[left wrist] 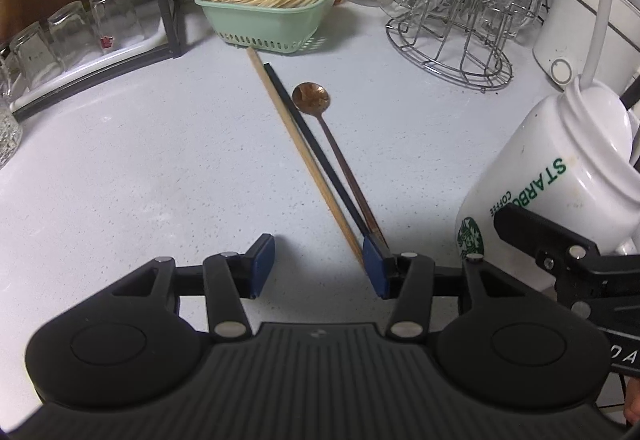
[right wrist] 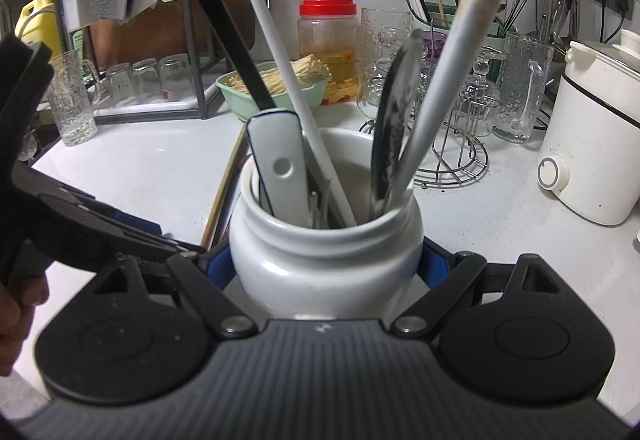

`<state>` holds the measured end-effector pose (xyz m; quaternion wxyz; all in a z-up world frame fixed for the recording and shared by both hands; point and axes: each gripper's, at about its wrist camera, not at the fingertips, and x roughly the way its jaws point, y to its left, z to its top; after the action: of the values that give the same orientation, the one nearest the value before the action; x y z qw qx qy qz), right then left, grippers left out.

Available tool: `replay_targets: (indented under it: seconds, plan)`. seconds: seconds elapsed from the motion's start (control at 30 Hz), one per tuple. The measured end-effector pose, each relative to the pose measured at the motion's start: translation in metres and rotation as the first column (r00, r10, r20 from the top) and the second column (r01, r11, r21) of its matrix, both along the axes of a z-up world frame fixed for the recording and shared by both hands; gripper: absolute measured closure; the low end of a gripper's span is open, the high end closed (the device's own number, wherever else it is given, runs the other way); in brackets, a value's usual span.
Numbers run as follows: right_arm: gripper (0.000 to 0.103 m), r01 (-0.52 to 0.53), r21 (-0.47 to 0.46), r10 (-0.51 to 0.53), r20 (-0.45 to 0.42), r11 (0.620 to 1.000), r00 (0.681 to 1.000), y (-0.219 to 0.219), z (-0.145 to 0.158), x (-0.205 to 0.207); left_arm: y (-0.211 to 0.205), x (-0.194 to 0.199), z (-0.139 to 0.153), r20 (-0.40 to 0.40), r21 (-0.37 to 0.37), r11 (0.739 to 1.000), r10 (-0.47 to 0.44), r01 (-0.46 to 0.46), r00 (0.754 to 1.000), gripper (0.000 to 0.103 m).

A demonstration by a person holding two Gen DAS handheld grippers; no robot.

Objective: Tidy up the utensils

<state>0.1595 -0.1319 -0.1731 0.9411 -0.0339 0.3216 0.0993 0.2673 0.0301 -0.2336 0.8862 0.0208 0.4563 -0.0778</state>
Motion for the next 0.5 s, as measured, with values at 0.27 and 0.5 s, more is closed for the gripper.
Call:
replay_targets:
  seconds: [0.27,0.5]
  plan:
    - [0.012,-0.016,0.000,0.016,0.002,1.000,1.000,0.000,0.000,0.002,0.001,-0.005,0.002,0.018,0.005,0.999,0.052,-0.052,0.998,0.063]
    - [0.012,-0.032,-0.002,0.032,-0.002,0.999,0.999,-0.001,0.000,0.005,-0.009,-0.010,0.004,0.044,0.000,0.999,0.054,-0.054,0.998,0.102]
